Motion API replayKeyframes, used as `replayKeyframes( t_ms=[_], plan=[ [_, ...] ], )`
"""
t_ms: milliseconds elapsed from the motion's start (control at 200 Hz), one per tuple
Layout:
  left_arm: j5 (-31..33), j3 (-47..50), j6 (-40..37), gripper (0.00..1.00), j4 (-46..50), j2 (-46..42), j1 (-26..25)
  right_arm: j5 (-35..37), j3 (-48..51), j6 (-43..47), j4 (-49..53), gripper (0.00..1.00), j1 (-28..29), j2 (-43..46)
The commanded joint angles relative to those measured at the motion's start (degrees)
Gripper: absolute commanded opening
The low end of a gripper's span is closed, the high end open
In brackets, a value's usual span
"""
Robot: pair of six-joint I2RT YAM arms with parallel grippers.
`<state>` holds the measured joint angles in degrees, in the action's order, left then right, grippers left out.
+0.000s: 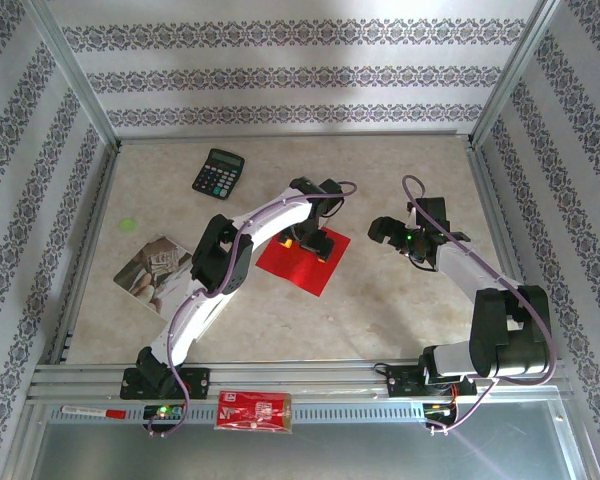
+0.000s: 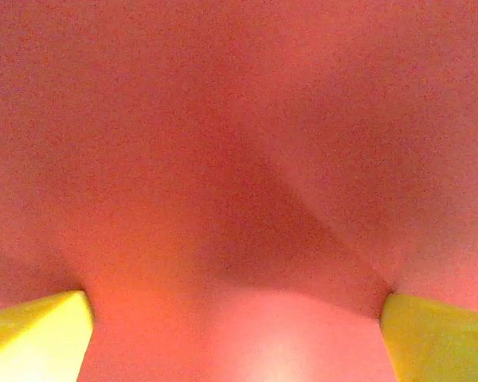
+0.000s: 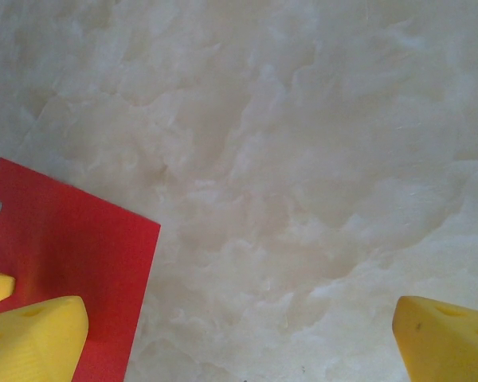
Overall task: Fold a paper plane with a square sheet of paper (pick it up from the middle)
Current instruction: First fold the square sheet of paper in half at the center of the table.
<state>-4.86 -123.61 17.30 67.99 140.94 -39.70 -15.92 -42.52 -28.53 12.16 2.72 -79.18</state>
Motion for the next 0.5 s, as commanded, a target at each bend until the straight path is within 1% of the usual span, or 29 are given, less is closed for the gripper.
replayKeyframes(
  t_ms=[0,165,320,435,495],
  plan=[
    [0.8,2.8,-0.3,0.92,1.4,2.0,-0.5,0.0,0.8,-0.2,-0.7,0.98,-0.6,-0.2],
    [0.1,3.2,-0.3,0.91,0.6,1.3,-0.5,0.0,0.8,-0.3,-0.7,0.98,-0.6,-0.3],
    [-0.8,3.8,0.3,0.87,-0.7,0.3,-0.5,0.0,0.6,-0.4,-0.7,0.98,-0.6,-0.5],
    [-1.3,4.9,0.7,0.81,-2.4,-1.2,-0.5,-0.1,0.6,-0.4,-0.7,0.98,-0.6,-0.4],
    [-1.8,6.1,0.7,0.76,-4.0,-2.4,-0.5,0.0,0.6,-0.3,-0.7,0.98,-0.6,-0.5]
  ],
)
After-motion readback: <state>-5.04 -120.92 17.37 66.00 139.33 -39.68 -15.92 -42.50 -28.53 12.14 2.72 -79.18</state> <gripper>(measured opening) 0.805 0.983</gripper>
